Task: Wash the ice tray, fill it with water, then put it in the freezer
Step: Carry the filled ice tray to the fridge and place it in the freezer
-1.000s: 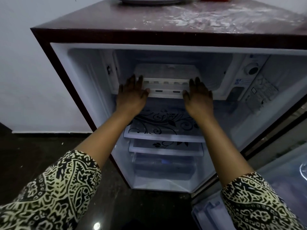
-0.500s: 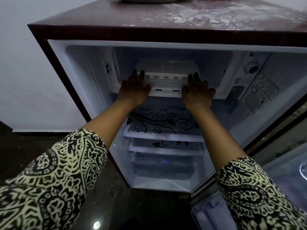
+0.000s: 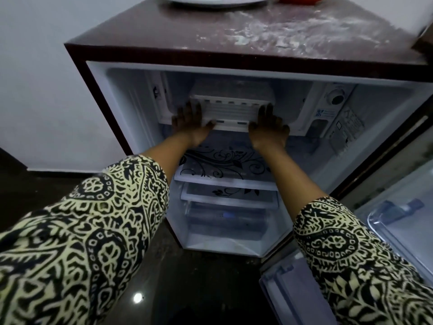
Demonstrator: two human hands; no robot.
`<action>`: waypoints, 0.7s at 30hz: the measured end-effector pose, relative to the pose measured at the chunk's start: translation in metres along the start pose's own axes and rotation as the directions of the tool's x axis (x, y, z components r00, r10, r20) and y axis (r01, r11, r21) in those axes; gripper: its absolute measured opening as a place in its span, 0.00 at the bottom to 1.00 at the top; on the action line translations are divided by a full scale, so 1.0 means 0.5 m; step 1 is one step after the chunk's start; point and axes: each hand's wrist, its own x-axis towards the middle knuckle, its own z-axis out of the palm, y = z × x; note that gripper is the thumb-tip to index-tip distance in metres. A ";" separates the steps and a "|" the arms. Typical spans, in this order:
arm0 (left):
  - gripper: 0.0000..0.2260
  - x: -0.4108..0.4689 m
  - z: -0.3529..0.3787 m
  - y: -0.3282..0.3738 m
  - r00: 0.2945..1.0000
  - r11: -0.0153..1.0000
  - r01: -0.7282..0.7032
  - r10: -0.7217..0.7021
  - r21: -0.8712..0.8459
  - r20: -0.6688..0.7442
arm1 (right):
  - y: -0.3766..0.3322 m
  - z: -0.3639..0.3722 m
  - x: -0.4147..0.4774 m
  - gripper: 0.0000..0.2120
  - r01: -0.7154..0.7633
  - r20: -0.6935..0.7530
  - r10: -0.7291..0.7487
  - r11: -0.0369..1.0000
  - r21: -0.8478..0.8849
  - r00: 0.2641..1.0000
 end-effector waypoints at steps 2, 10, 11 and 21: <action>0.37 -0.037 0.004 0.008 0.999 1.000 -0.005 0.005 0.009 0.043 | 0.003 -0.002 -0.029 0.28 0.040 0.017 -0.041 0.998 0.040 0.999; 0.30 -0.264 0.019 0.030 0.989 0.943 -0.137 0.112 -0.304 -0.098 | 0.013 -0.046 -0.264 0.22 0.151 -0.209 -0.098 0.954 0.259 0.973; 0.28 -0.312 0.025 0.035 0.984 0.923 -0.158 0.119 -0.350 -0.131 | 0.021 -0.052 -0.312 0.20 0.161 -0.228 -0.100 0.949 0.271 0.969; 0.18 -0.762 0.080 0.106 0.936 0.799 -0.349 0.279 -0.490 -0.213 | 0.161 -0.133 -0.815 0.17 0.131 -0.216 -0.090 0.974 0.183 0.972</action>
